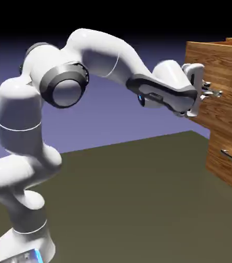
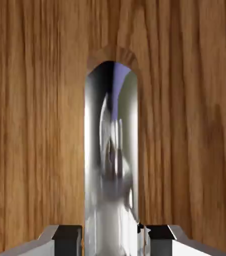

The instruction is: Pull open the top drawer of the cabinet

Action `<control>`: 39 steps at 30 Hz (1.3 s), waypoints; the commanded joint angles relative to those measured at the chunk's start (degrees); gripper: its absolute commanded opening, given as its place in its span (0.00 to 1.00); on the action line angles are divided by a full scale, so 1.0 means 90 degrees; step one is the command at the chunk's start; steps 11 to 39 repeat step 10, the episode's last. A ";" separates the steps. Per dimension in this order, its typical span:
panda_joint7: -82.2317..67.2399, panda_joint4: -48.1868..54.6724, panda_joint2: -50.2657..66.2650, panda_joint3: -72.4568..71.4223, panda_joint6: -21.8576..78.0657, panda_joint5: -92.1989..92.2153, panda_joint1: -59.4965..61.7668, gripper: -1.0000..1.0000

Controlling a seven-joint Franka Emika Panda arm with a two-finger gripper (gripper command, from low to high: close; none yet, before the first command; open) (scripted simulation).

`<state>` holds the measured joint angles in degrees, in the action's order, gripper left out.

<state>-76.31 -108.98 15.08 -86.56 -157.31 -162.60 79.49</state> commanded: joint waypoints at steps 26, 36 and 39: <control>-0.0235 -0.0598 0.0196 -0.1710 0.0152 0.0101 0.1695 1.00; -0.0235 -0.0598 0.0196 -0.1710 0.0152 0.0101 0.1695 1.00; -0.0235 -0.0598 0.0196 -0.1710 0.0152 0.0101 0.1695 1.00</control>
